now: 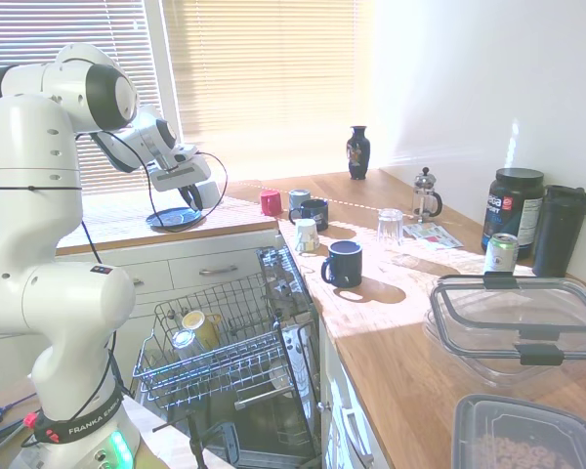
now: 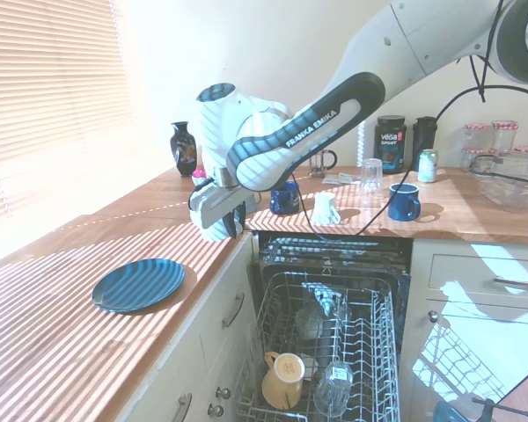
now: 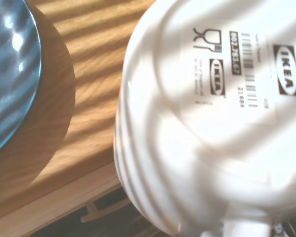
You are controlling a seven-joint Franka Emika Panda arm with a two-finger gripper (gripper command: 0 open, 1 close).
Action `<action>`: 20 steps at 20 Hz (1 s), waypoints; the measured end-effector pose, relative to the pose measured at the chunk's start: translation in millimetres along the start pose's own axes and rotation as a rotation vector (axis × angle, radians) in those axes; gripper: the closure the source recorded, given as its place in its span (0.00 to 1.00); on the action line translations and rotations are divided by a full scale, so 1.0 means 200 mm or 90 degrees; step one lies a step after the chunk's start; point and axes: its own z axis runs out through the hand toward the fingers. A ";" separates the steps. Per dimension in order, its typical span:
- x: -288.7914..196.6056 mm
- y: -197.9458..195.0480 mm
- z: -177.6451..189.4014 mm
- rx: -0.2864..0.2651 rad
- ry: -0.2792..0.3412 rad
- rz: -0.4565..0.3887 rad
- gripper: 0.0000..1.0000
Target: Move the white mug from the dishwasher to the counter
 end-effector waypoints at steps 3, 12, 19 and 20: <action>0.03 -0.09 0.05 -0.015 -0.006 -0.010 1.00; 0.06 -0.29 0.29 -0.040 -0.040 -0.032 1.00; 0.15 -0.38 0.39 -0.062 -0.064 -0.037 1.00; 0.17 -0.38 0.41 -0.064 -0.067 -0.037 1.00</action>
